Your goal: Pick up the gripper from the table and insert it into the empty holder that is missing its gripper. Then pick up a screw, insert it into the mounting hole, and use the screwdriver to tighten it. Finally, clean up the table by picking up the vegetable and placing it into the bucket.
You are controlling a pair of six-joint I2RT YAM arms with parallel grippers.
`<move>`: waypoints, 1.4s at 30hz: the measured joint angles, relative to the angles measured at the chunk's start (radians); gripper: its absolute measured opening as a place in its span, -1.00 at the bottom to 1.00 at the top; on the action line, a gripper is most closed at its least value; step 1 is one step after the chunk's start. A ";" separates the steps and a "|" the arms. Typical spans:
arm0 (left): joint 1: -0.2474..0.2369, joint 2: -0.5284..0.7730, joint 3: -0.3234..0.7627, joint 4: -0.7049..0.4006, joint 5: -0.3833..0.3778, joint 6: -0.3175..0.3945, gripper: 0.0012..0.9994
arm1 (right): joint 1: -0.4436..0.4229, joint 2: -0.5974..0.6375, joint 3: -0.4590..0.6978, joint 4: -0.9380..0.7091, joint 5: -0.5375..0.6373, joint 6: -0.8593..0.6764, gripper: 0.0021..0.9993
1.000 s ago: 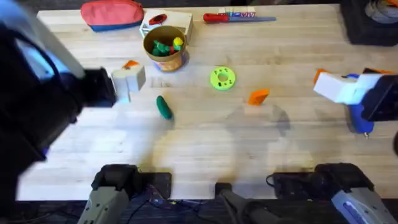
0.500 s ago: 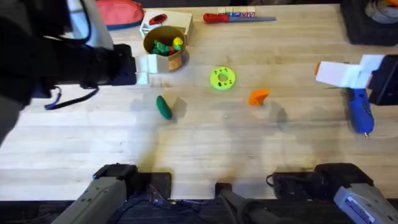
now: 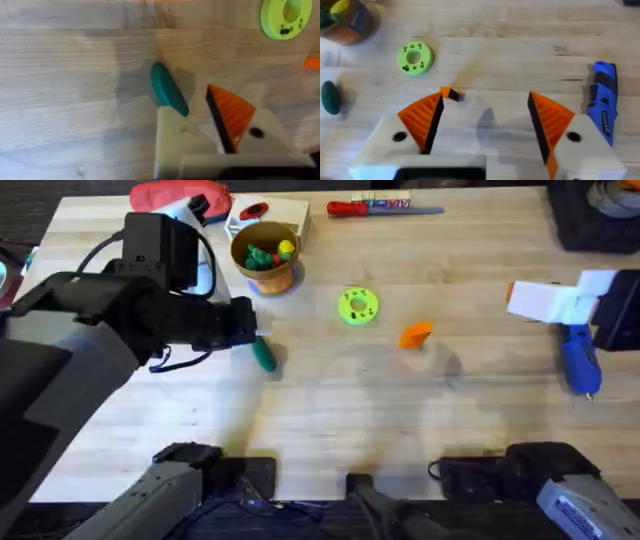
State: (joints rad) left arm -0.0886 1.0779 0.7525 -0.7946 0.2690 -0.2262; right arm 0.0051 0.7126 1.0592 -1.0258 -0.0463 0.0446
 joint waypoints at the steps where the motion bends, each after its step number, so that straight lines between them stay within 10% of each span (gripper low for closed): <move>1: -0.005 0.000 0.000 0.003 0.001 -0.002 -0.45 | 0.000 0.000 0.000 -0.001 0.000 0.000 0.98; 5: -0.059 -0.030 0.000 0.062 0.017 0.023 0.74 | 0.000 0.000 0.000 -0.001 0.000 0.000 0.98; 7: -0.113 -0.067 0.000 0.117 0.028 0.052 0.97 | 0.000 0.000 0.000 -0.001 0.000 0.000 0.98; 18: -0.497 -0.281 0.000 0.524 0.060 0.193 0.98 | 0.000 0.000 0.000 -0.002 0.000 0.000 0.98; 34: -0.517 -0.296 0.000 0.536 0.064 0.200 0.98 | 0.000 0.000 0.000 -0.002 0.000 0.000 0.98; 42: -0.517 -0.306 -0.079 0.762 0.016 0.275 0.98 | 0.000 0.000 0.000 -0.002 0.000 0.000 0.98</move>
State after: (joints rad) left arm -0.6056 0.7719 0.6737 -0.0329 0.2847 0.0490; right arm 0.0051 0.7128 1.0595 -1.0279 -0.0463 0.0446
